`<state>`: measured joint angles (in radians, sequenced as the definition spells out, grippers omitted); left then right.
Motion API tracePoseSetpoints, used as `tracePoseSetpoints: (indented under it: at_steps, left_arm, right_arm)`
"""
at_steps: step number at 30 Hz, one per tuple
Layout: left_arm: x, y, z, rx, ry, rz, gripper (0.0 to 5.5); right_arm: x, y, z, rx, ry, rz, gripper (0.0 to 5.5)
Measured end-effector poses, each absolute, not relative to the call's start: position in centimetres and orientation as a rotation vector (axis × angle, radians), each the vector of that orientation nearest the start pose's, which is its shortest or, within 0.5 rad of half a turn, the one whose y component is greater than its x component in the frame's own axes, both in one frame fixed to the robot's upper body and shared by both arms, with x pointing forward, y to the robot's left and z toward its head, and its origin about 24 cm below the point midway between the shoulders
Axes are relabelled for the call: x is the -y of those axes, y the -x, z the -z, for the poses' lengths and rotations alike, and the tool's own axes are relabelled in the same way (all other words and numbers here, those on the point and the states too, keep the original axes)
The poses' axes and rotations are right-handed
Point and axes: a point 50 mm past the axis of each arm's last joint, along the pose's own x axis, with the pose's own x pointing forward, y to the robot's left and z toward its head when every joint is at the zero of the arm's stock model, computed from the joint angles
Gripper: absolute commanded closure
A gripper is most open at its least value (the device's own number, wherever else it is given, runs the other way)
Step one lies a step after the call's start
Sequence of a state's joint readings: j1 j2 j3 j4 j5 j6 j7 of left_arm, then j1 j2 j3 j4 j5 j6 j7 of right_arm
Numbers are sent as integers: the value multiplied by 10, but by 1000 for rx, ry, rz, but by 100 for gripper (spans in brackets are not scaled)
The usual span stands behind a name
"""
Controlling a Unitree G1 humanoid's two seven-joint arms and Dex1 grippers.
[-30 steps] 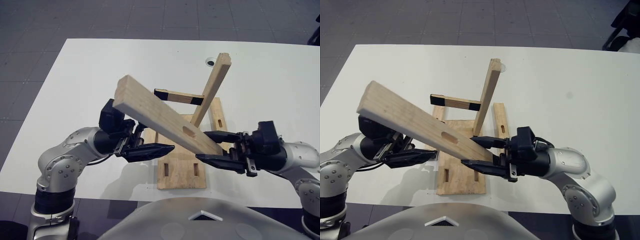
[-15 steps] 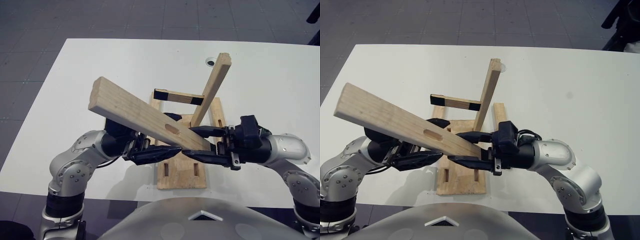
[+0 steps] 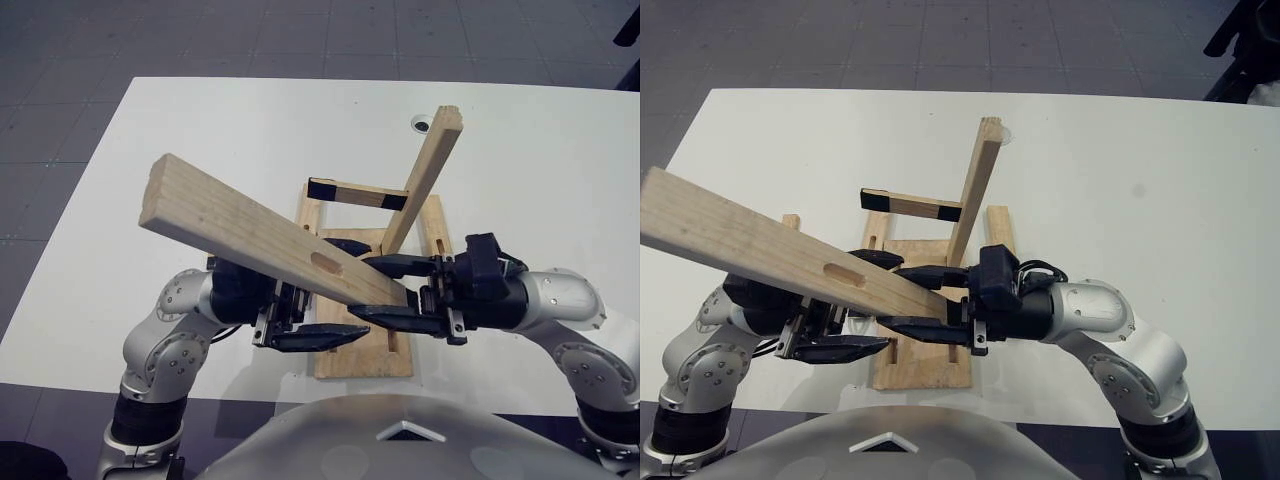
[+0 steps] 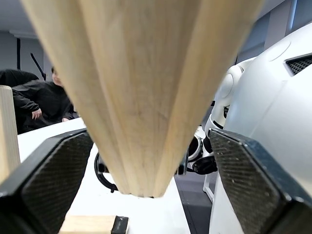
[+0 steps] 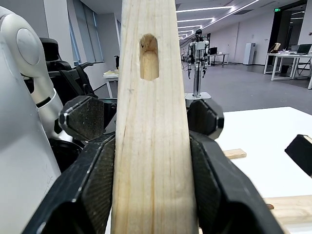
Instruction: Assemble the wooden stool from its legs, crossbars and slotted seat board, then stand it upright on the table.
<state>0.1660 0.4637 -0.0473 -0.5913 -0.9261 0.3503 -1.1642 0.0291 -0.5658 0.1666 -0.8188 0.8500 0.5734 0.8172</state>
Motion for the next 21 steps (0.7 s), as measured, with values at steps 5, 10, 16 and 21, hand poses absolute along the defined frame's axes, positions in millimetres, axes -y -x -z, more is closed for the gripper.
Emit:
tracePoseSetpoints:
  at_steps: [5,10,16,21]
  left_arm:
    - [-135,-162,-134,269,436,1527,125]
    - [-135,-162,-133,273,462,1524,205]
    - [-136,-163,-132,261,483,1516,287]
    - [-136,-163,-132,270,490,1516,343]
  right_arm:
    - [98,-153,-154,3,-176,-1531,347]
    - [97,-153,-154,0,-180,-1537,347]
    - [96,-153,-153,-2,-181,-1528,347]
    - [95,-154,-154,1,-180,-1516,347]
